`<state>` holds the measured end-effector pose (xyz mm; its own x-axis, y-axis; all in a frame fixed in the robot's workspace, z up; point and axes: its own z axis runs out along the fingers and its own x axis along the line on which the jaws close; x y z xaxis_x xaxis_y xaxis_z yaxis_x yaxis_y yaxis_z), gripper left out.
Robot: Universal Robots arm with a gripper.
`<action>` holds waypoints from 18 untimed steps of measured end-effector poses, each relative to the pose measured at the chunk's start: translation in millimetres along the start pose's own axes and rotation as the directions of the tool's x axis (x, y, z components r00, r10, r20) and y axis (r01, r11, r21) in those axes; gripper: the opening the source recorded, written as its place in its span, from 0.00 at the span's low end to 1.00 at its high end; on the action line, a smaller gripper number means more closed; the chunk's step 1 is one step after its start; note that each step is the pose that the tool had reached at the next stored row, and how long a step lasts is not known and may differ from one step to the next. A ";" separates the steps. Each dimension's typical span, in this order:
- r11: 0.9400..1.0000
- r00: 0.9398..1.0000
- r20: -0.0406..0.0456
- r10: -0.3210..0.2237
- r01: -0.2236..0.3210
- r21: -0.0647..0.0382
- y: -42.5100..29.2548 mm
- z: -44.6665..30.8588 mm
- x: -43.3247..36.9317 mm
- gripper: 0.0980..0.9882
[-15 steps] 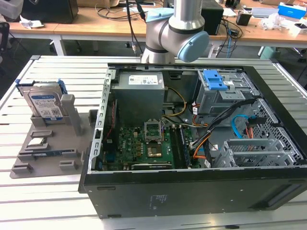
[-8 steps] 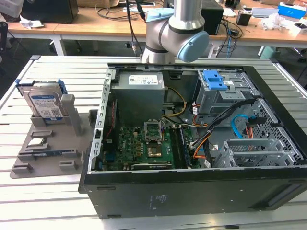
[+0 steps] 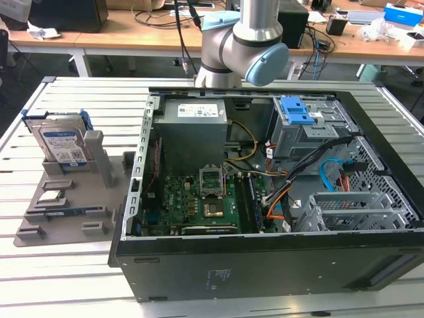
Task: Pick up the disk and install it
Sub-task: 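Pick up the disk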
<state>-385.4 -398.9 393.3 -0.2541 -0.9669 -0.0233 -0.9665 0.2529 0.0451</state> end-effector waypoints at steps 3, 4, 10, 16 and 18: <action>1.000 1.000 -0.001 -0.028 0.028 -0.001 0.0 0.0 0.0 0.01; 0.999 0.999 -0.002 -0.036 0.036 -0.001 0.0 0.0 0.0 0.01; 0.996 0.996 -0.004 -0.089 0.089 -0.002 0.0 0.0 0.0 0.01; 0.990 0.990 -0.006 -0.139 0.139 -0.004 0.0 0.0 0.0 0.01; 0.989 0.989 -0.006 -0.147 0.147 -0.004 0.0 0.0 0.0 0.01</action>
<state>-385.4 -398.9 393.3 -0.1093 -0.9937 -0.0233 -0.9931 0.1082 0.0451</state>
